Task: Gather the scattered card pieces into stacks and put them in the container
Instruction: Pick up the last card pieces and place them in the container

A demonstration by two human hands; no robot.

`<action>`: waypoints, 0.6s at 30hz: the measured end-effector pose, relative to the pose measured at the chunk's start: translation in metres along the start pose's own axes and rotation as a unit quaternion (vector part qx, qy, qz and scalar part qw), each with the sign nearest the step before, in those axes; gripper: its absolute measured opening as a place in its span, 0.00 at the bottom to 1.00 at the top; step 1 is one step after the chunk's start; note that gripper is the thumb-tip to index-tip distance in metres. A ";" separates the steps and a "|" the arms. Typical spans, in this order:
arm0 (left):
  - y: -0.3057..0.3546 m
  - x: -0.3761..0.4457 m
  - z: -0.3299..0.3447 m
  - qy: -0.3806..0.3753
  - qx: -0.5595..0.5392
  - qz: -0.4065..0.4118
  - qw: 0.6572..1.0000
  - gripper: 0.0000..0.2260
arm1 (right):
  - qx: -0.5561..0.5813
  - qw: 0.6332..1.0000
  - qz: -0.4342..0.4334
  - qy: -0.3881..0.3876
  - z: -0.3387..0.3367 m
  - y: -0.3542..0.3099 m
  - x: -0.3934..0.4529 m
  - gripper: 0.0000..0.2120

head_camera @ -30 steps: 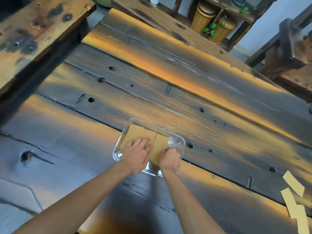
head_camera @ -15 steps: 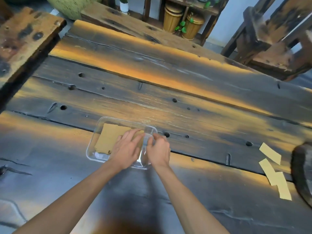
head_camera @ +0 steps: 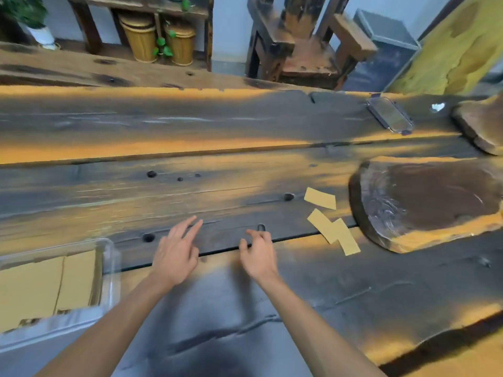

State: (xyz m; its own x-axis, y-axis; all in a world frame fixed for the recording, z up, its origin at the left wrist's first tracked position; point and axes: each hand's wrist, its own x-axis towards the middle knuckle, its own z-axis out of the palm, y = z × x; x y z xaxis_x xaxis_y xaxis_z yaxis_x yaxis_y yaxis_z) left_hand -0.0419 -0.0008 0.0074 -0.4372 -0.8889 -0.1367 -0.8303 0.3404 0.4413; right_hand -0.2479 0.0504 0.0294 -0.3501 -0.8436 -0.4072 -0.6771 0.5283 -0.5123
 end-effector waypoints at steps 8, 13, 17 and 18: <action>0.088 0.089 0.055 -0.077 0.034 0.030 0.996 0.30 | 0.032 0.994 0.099 0.042 -0.089 0.134 0.045 0.22; 0.149 0.147 0.085 -0.130 0.049 0.057 0.989 0.33 | 0.056 0.982 0.159 0.087 -0.124 0.196 0.075 0.25; 0.204 0.189 0.107 -0.168 0.048 0.102 0.979 0.37 | 0.054 0.973 0.193 0.116 -0.139 0.234 0.097 0.29; 0.217 0.199 0.112 -0.173 0.049 0.118 0.977 0.39 | 0.044 0.972 0.200 0.115 -0.141 0.242 0.102 0.31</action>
State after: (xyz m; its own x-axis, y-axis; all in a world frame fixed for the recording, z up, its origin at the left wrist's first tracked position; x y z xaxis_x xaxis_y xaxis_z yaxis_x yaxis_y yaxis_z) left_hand -0.3475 -0.0699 -0.0232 -0.6964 -0.6314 -0.3410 -0.7144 0.5653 0.4124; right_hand -0.5387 0.0781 -0.0296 -0.7162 -0.5637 -0.4114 -0.4037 0.8156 -0.4146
